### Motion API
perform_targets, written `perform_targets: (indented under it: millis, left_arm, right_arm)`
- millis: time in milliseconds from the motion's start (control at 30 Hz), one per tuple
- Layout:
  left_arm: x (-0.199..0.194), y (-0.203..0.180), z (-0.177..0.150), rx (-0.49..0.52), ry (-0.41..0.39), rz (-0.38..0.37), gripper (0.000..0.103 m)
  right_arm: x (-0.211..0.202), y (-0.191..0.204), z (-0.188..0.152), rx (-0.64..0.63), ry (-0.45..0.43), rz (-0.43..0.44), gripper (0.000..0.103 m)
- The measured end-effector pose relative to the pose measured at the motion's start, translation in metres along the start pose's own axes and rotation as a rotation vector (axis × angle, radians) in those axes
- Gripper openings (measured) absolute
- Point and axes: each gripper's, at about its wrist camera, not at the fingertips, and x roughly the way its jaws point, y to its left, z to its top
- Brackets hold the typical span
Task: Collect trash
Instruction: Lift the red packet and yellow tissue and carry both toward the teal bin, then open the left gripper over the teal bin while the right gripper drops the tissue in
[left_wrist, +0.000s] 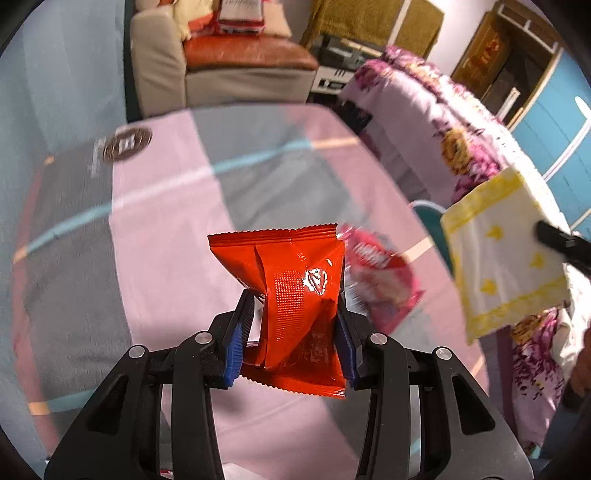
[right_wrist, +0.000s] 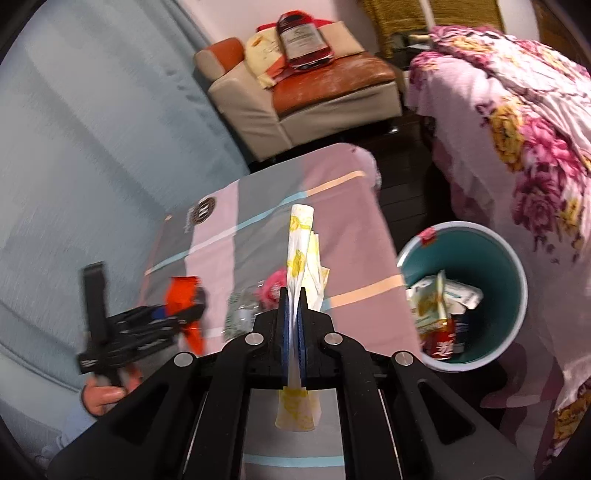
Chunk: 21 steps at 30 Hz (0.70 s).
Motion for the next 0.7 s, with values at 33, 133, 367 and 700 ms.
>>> perform_targets:
  millis: [33, 133, 367, 700]
  left_arm:
    - [-0.005, -0.007, 0.003, 0.011, -0.014, -0.006, 0.042]
    - [-0.008, -0.032, 0.013, 0.046, -0.035, -0.033, 0.042]
    - [0.020, -0.108, 0.039, 0.152, -0.019, -0.094, 0.042]
    - [0.079, -0.196, 0.060, 0.268, 0.037, -0.150, 0.042]
  right_arm:
    - [-0.003, -0.007, 0.001, 0.012, -0.009, -0.009, 0.004]
    - [-0.011, -0.025, 0.002, 0.035, -0.037, -0.041, 0.004]
    - [-0.029, -0.073, 0.005, 0.096, -0.085, -0.113, 0.004]
    - [-0.032, -0.141, 0.007, 0.180, -0.082, -0.188, 0.004]
